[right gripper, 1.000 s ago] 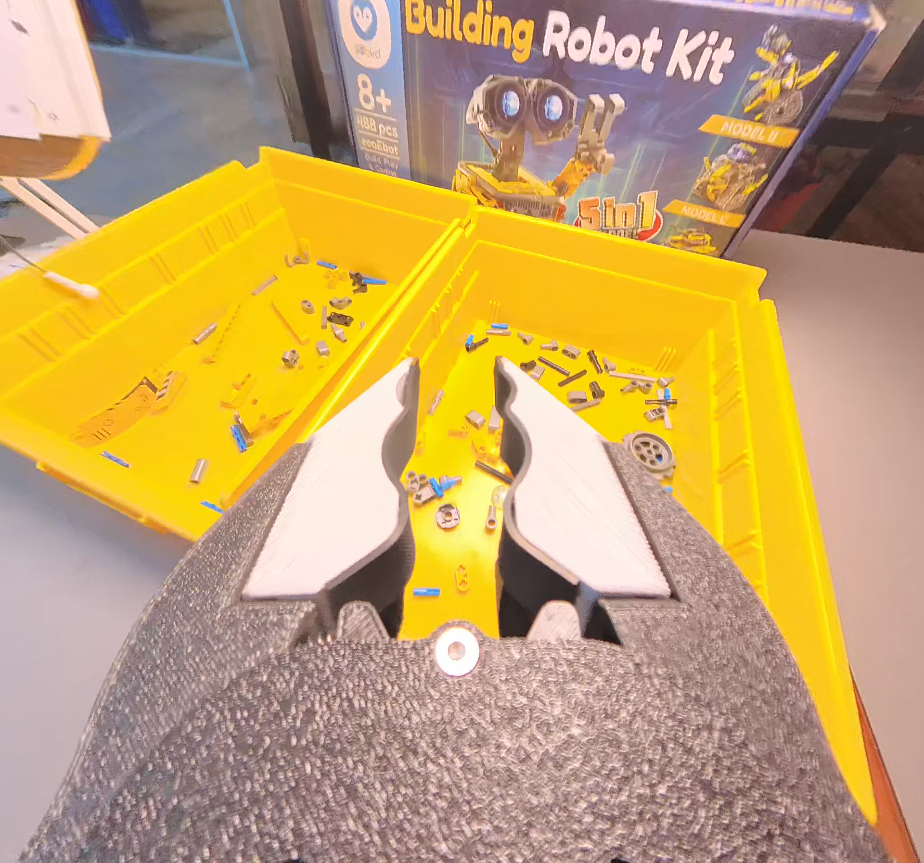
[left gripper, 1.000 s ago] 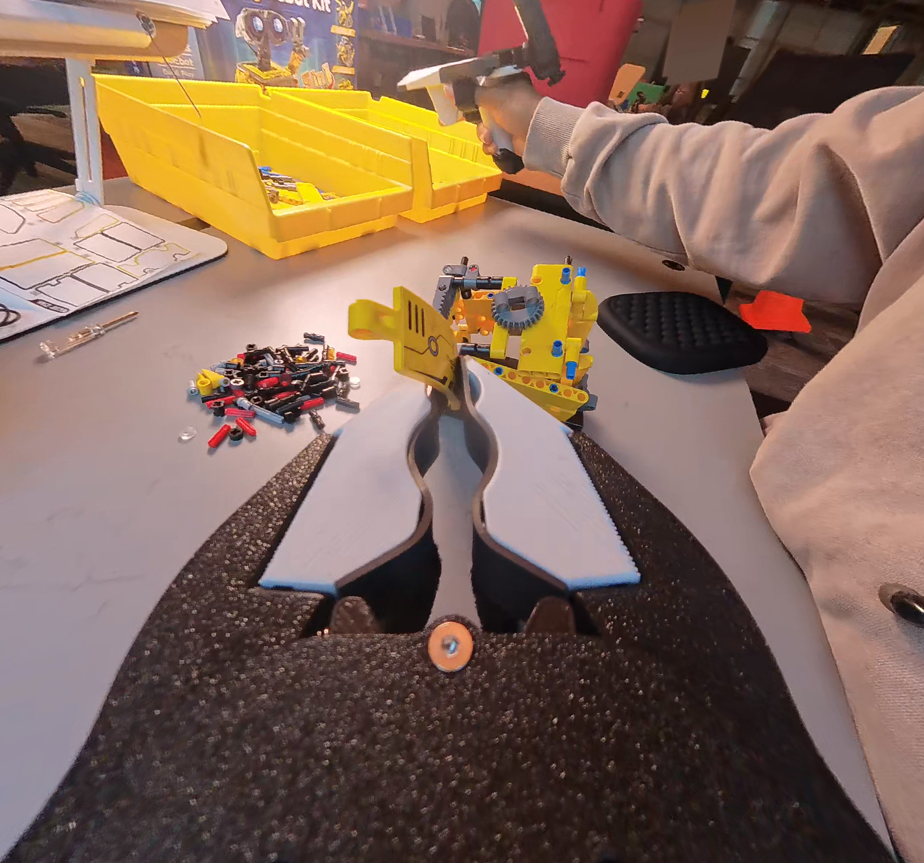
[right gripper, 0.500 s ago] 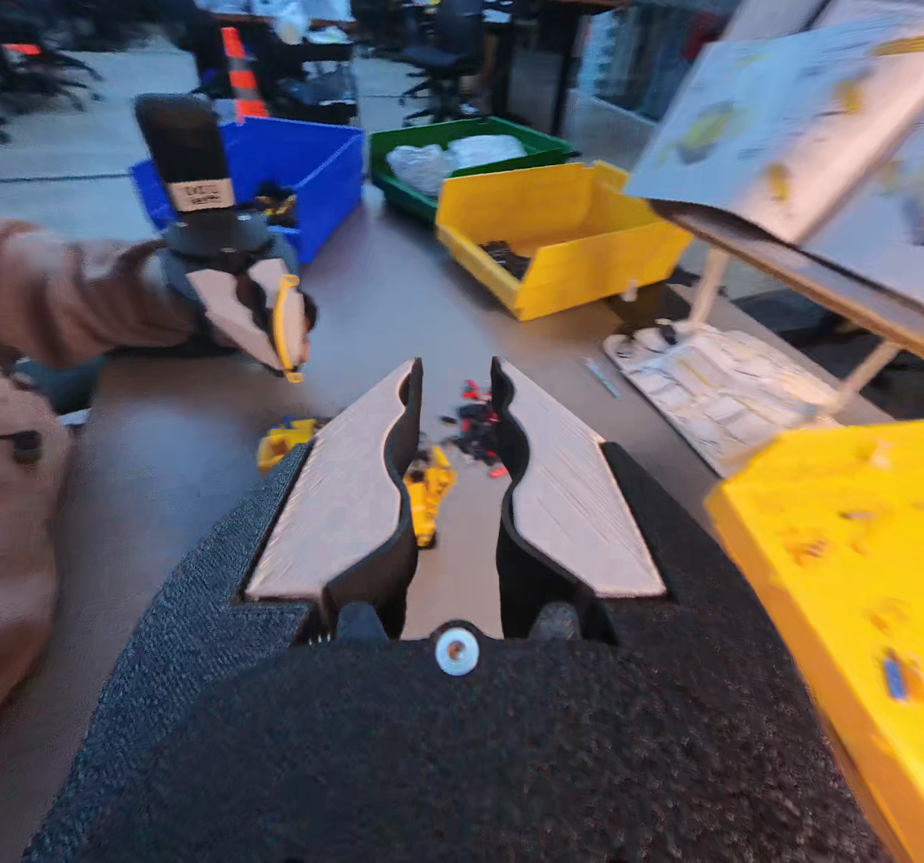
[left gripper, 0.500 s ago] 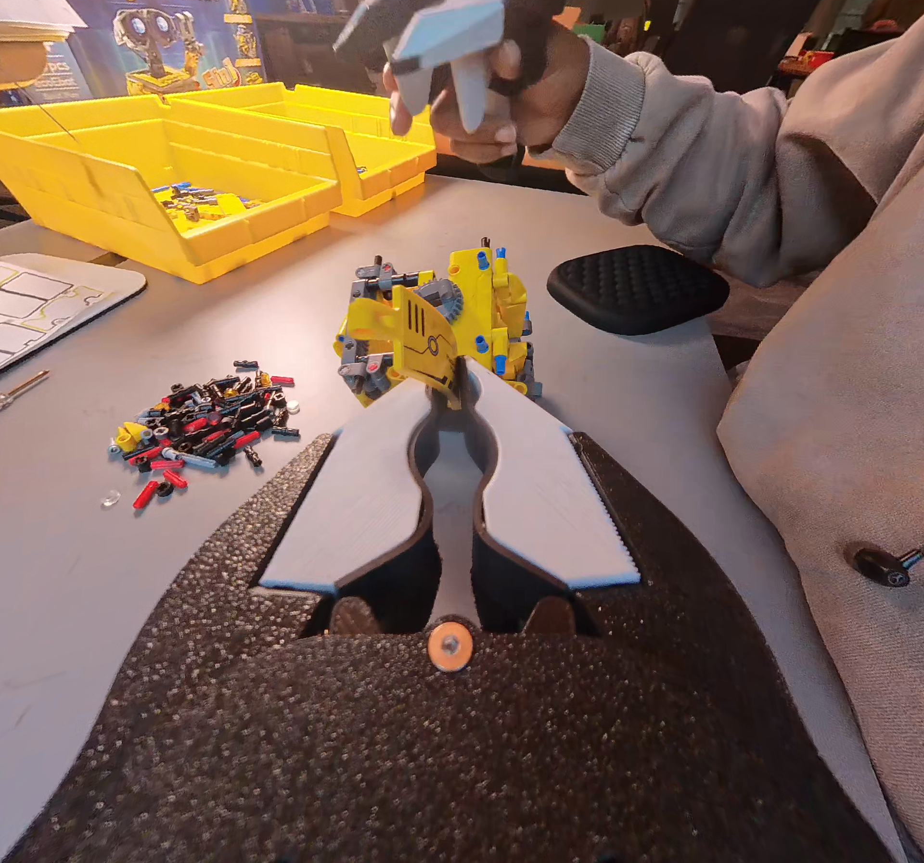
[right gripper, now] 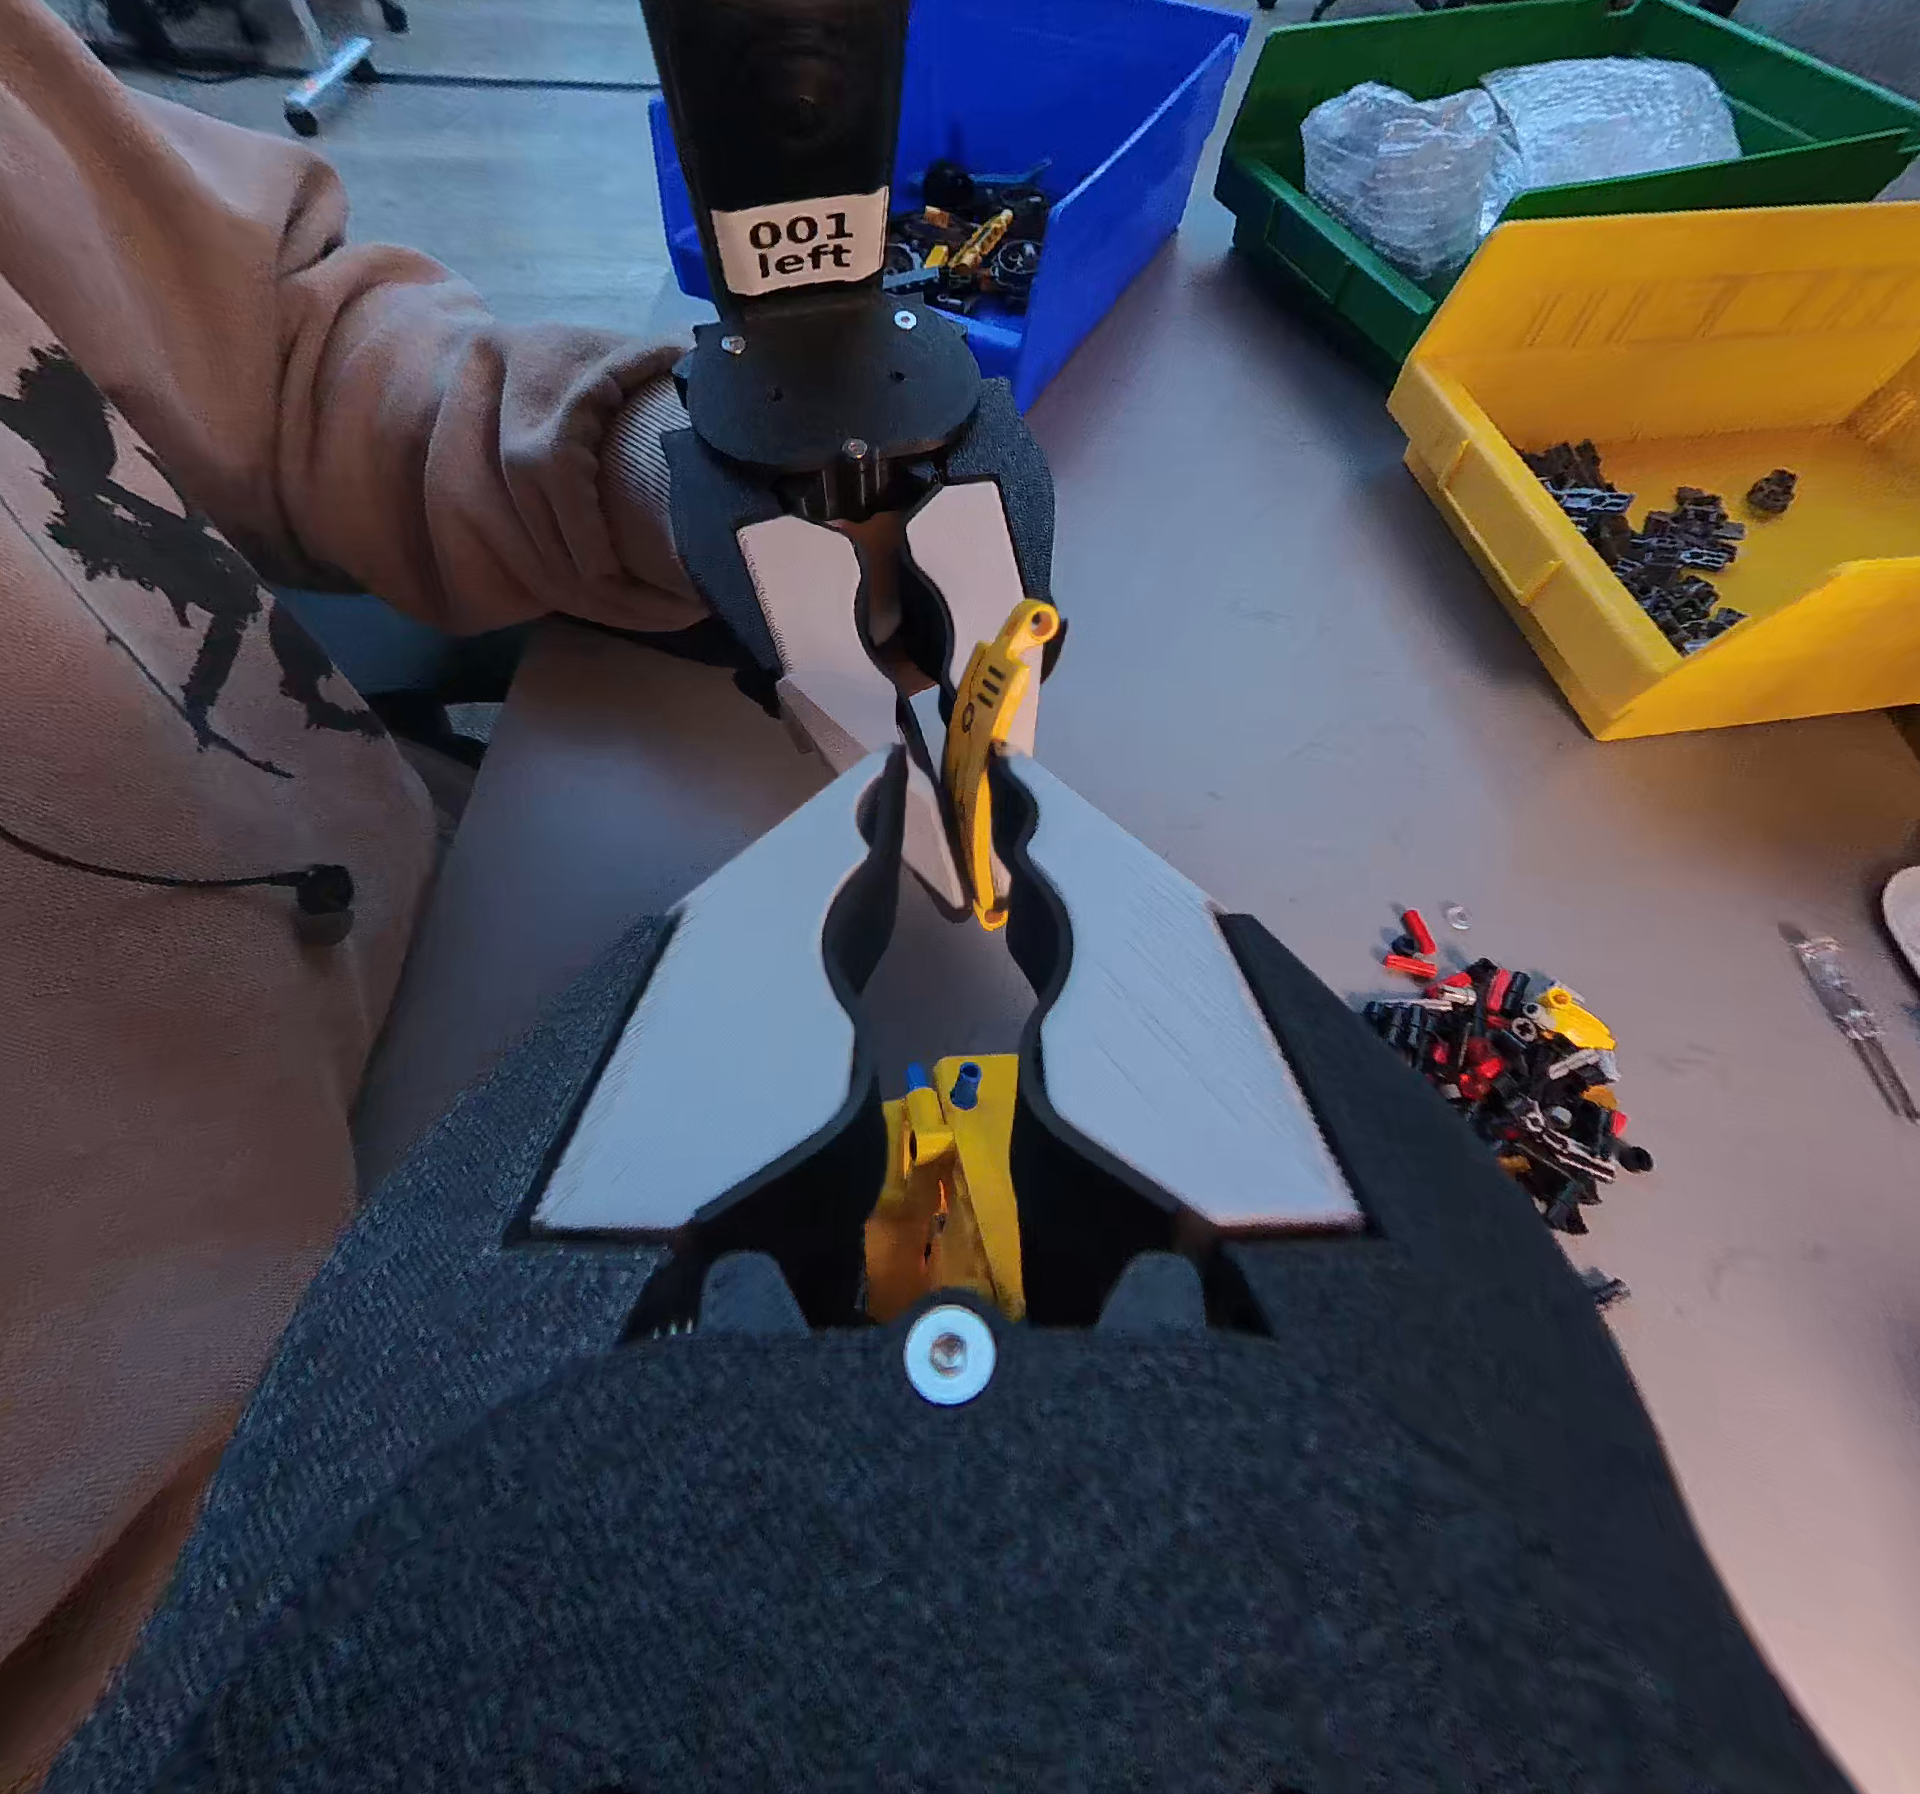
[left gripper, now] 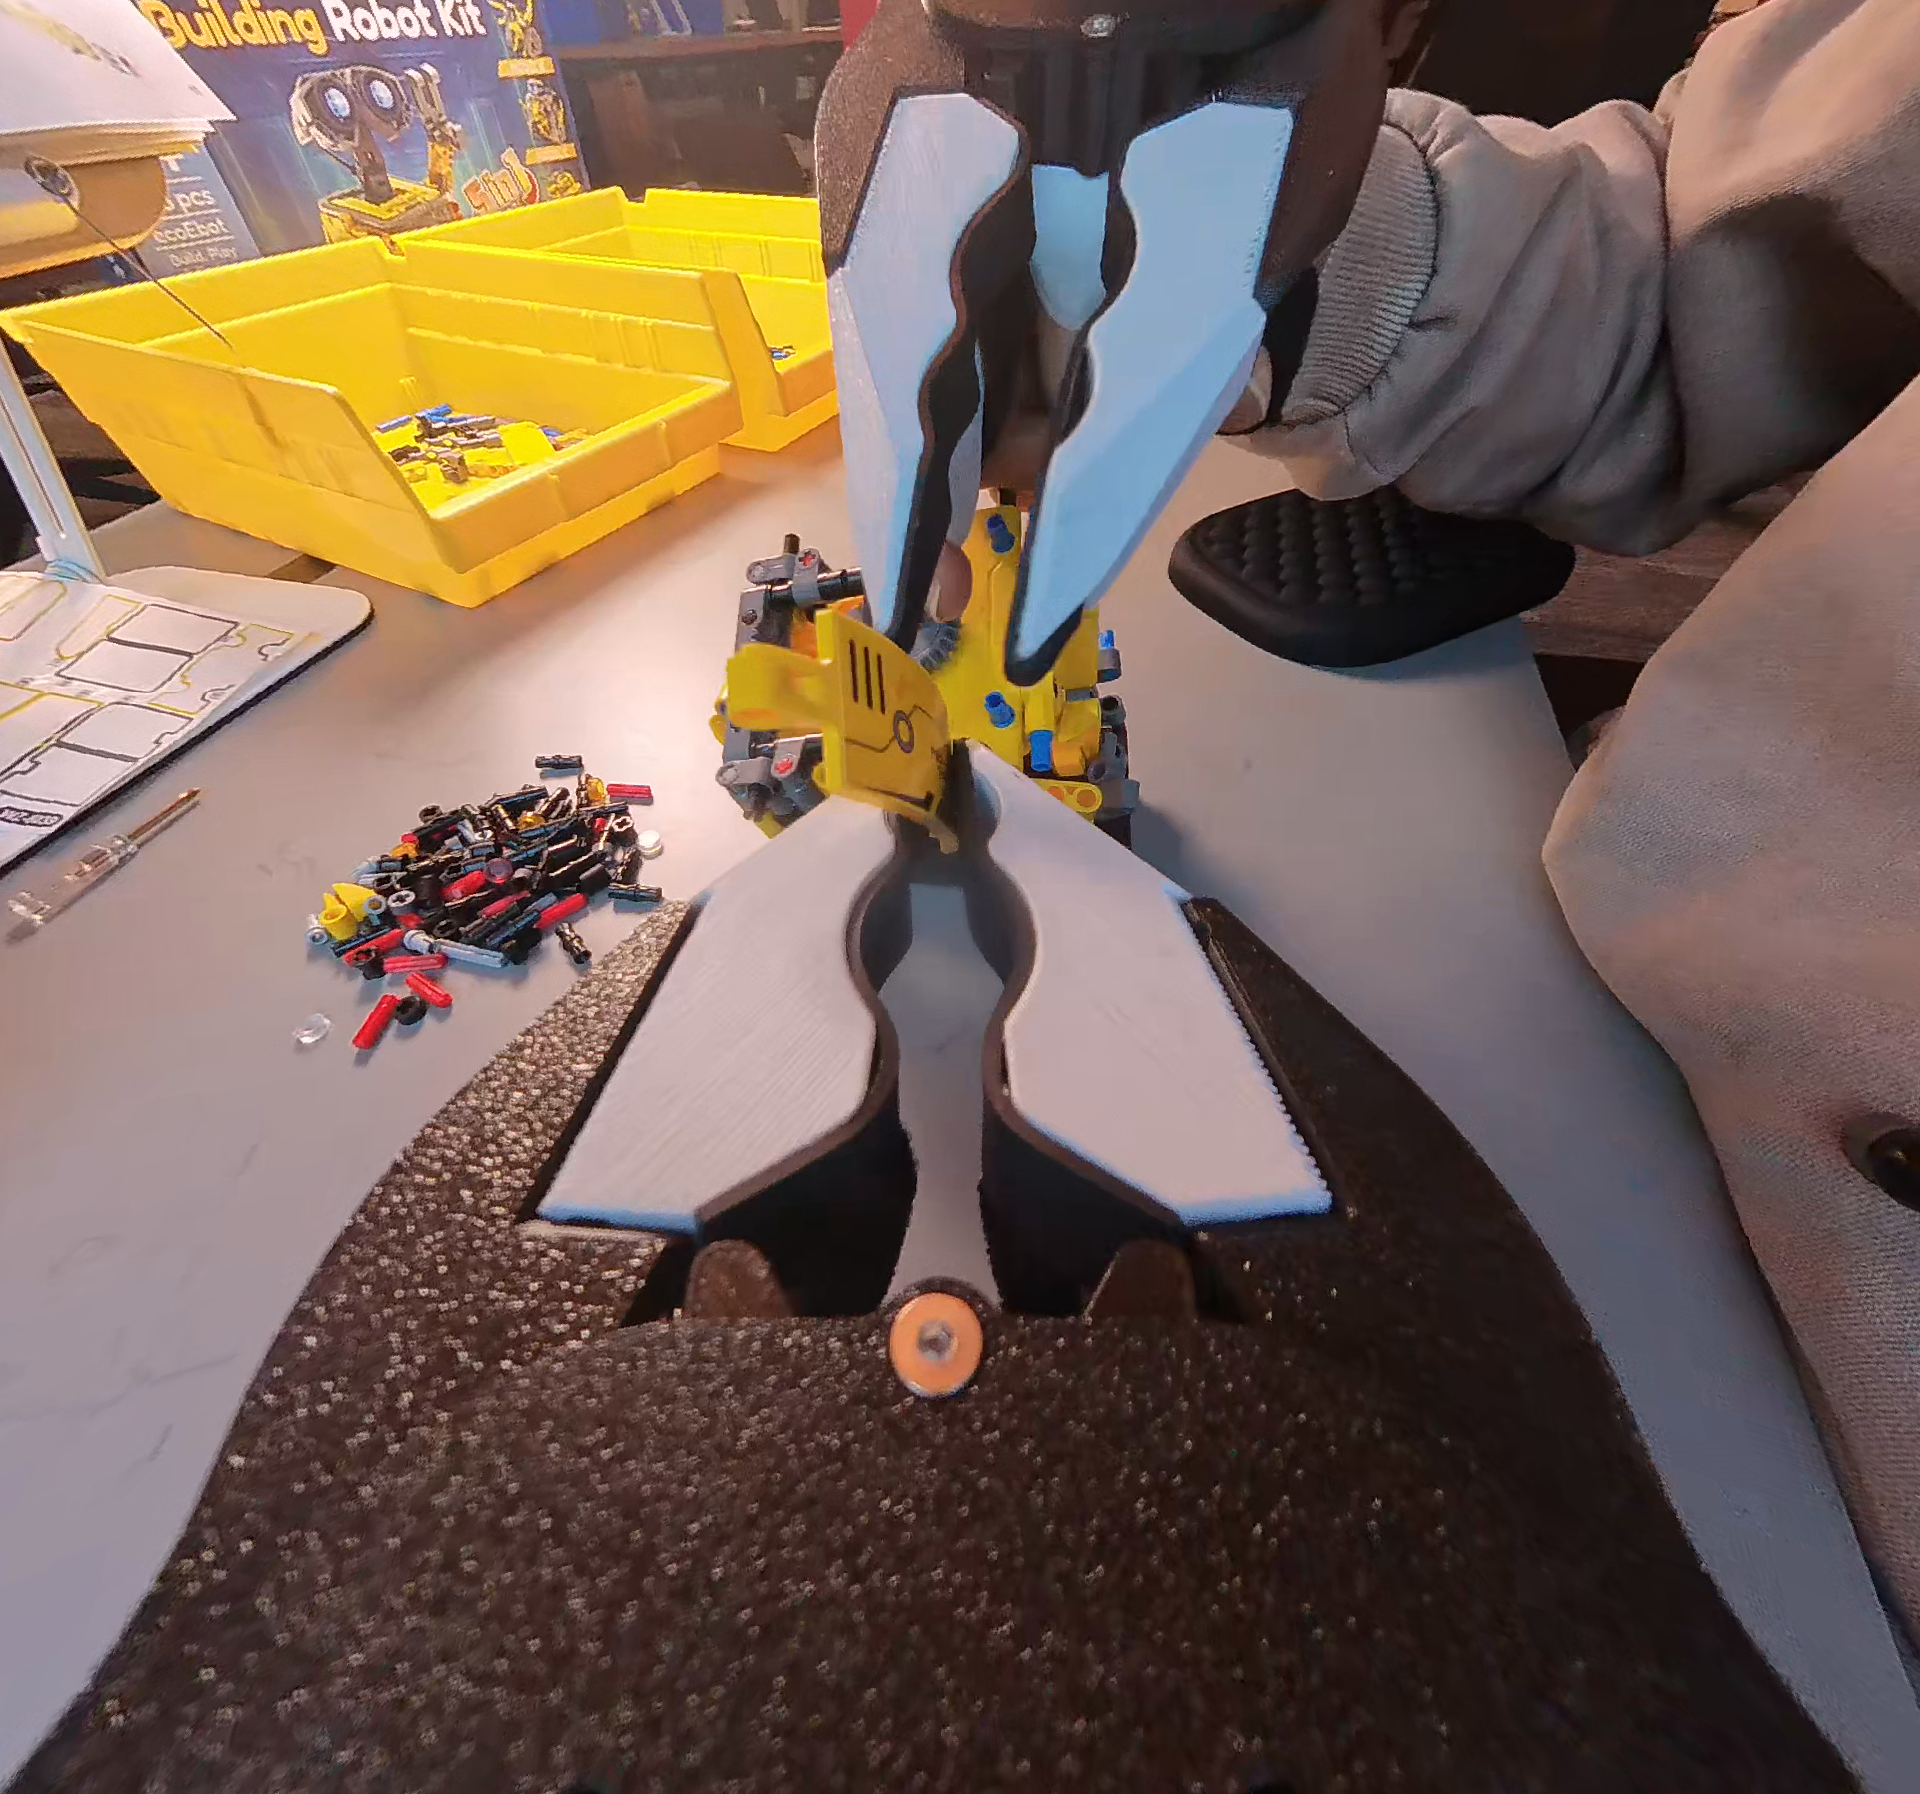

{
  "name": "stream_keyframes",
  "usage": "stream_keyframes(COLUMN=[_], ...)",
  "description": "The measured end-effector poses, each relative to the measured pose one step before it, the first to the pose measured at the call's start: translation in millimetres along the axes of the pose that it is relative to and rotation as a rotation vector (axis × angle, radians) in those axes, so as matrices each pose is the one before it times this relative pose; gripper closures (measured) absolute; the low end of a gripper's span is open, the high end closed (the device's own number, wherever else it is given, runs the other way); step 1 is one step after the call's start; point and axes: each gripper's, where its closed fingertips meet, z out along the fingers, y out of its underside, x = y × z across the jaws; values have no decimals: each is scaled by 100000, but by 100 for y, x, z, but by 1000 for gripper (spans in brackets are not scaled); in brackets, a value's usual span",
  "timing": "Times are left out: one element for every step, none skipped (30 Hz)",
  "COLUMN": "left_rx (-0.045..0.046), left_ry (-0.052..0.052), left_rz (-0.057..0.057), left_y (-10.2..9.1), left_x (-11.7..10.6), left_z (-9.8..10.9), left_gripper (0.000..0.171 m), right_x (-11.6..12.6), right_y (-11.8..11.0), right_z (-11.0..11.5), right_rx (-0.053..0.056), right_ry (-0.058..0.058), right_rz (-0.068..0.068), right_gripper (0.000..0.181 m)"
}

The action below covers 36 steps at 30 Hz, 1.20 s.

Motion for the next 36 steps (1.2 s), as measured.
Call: stream_keyframes(left_rx=[-252, -227, -102, 160, 883, 533, -378, -494, 44, 207, 217, 1552, 2265, 858, 237, 778, 1874, 2477, 2119, 1464, 1478, 1263, 592, -20, -301, -441, -465, -424, -724, -1149, -1002, -861, -985, -914, -744, -694], left_ry=[-325, -49, 173, 293, 884, 534, -285, 297, 863, 39, -1272, -1504, -2980, -3988, -3630, -3186, -2554, -2571, -2607, -2319, -2198, -2449, -2598, -2163, -1824, -1231, -522, -453, -110, -27, -234, 108, 376, 305, 214, 332], left_rz=[385, 301, 190, 262, 416, 609, 777, 841, 826, 494, -272, -1188, -2108, -1975, -1672, -2305, -2703, -2710, -2466, -2114, -1647, -1178, -549, -14, 242, 260, 177, 269, 697, 925, 972, 924, 765, 658, 529, 372], left_y=[50, 42, 9, -27, -191, -166, -6, 43, -34, -57, -45, -238, -348, -129, 19, -78, -288, -409, -357, -269, -260, -214, -82, 35, 99, 131, 116, 115, 140, 209, 197, 177, 208, 198, 173, 137], left_x=[-22, 7, 31, 64, 197, 177, 46, 146, 246, 111, -188, -283, -585, -835, -855, -817, -703, -692, -692, -637, -576, -576, -565, -479, -383, -273, -136, -92, -14, 26, 21, 90, 117, 103, 66, 85], left_z=[5, -22, -31, -20, -21, 9, 32, 52, 39, 9, -4, -92, -178, -199, -223, -276, -327, -330, -292, -245, -219, -196, -135, -82, -33, -5, 28, 36, 58, 79, 101, 97, 115, 95, 84, 59], left_gripper=[170, 170, 170, 170, 170, 170, 170, 170, 170, 169, 167, 164, 158, 151, 142, 135, 132, 131, 130, 129, 127, 127, 127, 126, 125, 125, 124, 124, 125, 125, 125, 125, 125, 125, 125, 125], right_x=[153, 110, -38, 2, 228, 342, -141, -514, -460, -332, -211, 0, 103, 256, 904, 1621, 2311, 2782, 3007, 3345, 3429, 3173, 2967, 2580, 1951, 1610, 1133, 892, 862, 629, 259, 15, 25, 169, 171, 168], right_y=[51, 28, 11, 68, 252, 137, -39, -74, -84, -11, 14, -133, -485, -785, -852, -680, -311, 111, 637, 1095, 1562, 1965, 1985, 1884, 1774, 1513, 1187, 977, 698, 482, 251, 44, -38, -131, -161, -175], right_z=[71, 47, 29, 10, 56, 32, -16, 24, 59, 69, -14, -194, -485, -834, -1136, -1358, -1433, -1355, -1102, -778, -343, 168, 570, 864, 1111, 1206, 1222, 1176, 1087, 1001, 917, 793, 660, 498, 346, 167], right_rx=[-1052, -922, -667, -1009, -2312, -998, 334, 288, -15, -528, -934, -149, 2001, 3692, 3519, 2079, -30, -1633, -3339, -4530, -5683, -6736, -5871, -4902, -4612, -3759, -2844, -2998, -2480, -1973, -1240, -554, -151, 506, 904, 1240], right_ry=[1069, 557, -339, -156, 1195, 2148, -678, -2907, -2201, -1076, -361, 413, -269, -680, 2474, 6226, 9280, 10508, 10058, 10939, 10765, 8609, 8031, 6740, 3893, 2920, 1265, 1288, 2888, 2900, 1331, 61, 255, 1282, 1168, 1114], right_rz=[-558, -37, 431, 1043, 824, -357, -441, 600, 351, -1397, -2145, -1511, 431, 2049, 1683, -353, -1800, -1890, -1199, -1097, -1479, -774, -304, 155, 1376, 2346, 2811, 1743, -303, -1554, -519, 946, 1046, 792, 630, 1125], right_gripper=[169, 171, 171, 171, 168, 165, 165, 169, 177, 178, 179, 179, 179, 179, 179, 179, 180, 180, 180, 180, 180, 180, 180, 180, 180, 180, 180, 179, 179, 179, 179, 179, 179, 179, 179, 176])
